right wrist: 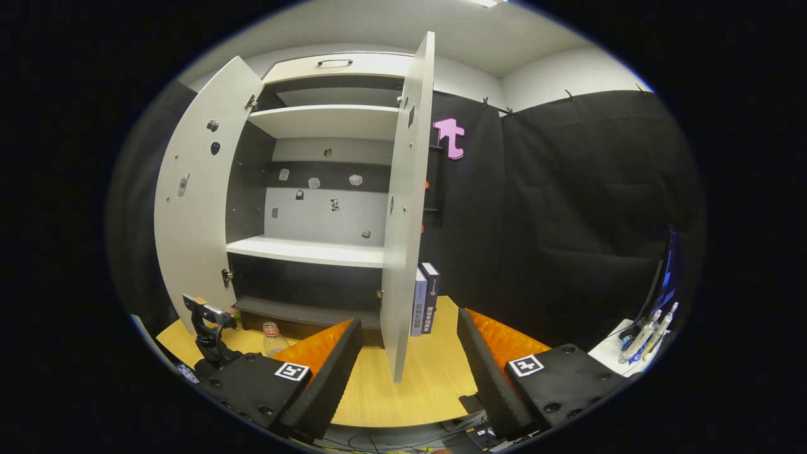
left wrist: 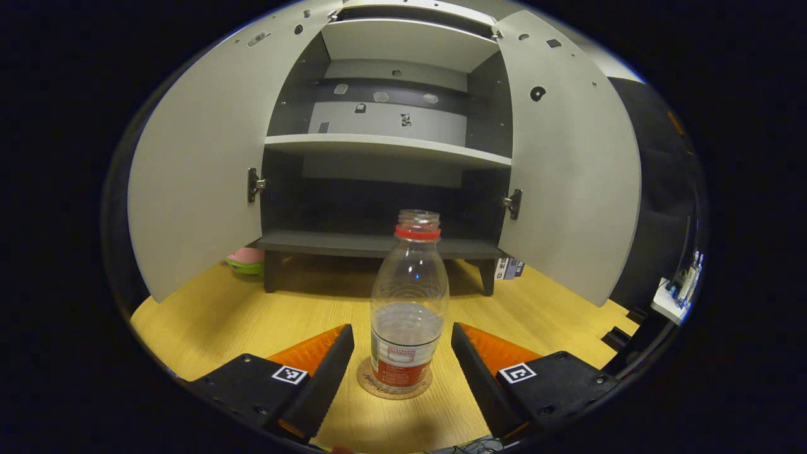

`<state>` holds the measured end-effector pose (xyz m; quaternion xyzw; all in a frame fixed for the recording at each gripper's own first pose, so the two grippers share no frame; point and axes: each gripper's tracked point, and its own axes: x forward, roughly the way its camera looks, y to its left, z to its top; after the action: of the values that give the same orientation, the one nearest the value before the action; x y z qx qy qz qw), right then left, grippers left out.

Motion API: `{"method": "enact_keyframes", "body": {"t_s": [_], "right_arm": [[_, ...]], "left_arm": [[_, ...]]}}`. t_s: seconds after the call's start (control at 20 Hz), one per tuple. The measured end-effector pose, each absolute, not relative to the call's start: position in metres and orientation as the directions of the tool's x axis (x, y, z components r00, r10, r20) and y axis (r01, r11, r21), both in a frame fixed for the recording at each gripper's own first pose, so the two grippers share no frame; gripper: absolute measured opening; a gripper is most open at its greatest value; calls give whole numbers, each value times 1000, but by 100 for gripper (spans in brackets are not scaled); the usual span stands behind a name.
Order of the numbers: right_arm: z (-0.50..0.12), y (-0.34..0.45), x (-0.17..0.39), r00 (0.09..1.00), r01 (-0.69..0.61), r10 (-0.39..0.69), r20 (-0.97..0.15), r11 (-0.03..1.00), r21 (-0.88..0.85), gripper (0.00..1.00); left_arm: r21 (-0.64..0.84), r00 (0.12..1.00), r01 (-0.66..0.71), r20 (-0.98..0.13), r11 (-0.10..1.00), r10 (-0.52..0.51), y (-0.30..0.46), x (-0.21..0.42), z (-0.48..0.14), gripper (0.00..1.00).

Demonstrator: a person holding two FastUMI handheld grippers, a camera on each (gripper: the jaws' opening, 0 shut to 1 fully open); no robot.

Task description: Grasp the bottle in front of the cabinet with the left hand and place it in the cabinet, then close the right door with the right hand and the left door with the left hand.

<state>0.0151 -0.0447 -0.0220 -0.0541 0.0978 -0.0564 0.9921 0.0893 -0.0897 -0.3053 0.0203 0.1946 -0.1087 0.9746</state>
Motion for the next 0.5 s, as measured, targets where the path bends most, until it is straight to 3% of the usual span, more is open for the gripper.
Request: {"method": "enact_keyframes", "body": {"t_s": [0.5], "right_arm": [[-32, -54, 16, 964, 134, -164, -210, 980, -147, 98]], "left_arm": [[6, 883, 222, -424, 975, -199, -94, 104, -344, 95]]}}
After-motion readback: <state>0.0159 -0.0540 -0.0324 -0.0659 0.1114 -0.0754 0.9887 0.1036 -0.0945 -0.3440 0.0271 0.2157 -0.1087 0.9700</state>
